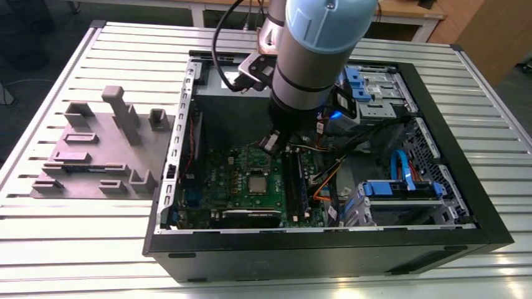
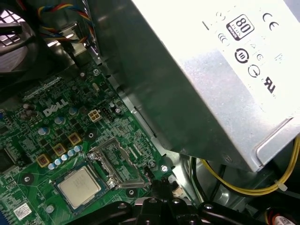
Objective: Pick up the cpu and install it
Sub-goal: 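Close the cpu cover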
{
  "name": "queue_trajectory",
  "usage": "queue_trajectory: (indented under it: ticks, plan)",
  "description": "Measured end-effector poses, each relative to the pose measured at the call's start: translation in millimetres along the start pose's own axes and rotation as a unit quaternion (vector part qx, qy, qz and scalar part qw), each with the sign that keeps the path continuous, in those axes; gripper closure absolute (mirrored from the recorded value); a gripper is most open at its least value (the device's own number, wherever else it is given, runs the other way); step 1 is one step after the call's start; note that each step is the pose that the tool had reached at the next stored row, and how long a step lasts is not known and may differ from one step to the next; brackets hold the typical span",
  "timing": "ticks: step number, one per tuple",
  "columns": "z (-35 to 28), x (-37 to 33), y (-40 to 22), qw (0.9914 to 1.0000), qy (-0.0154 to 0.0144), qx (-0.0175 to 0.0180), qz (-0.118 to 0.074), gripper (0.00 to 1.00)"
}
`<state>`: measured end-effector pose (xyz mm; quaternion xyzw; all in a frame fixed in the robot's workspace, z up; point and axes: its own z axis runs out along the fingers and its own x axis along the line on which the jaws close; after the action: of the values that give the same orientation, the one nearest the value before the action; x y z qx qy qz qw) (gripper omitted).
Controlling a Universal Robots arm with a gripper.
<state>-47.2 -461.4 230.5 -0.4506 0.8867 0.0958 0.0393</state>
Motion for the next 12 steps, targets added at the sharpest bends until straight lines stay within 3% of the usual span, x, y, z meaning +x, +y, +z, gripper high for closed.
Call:
queue_trajectory:
  ticks: [3,5,12]
  plan:
    - [-0.4,0.5,0.7,0.99997,0.0067,0.0048,0.000,0.90]
    - [-0.8,0.8,1.3,0.99993,0.0096,0.0069,0.000,0.90]
    - [-4.2,2.2,4.4,0.99985,0.0143,0.0103,0.000,0.90]
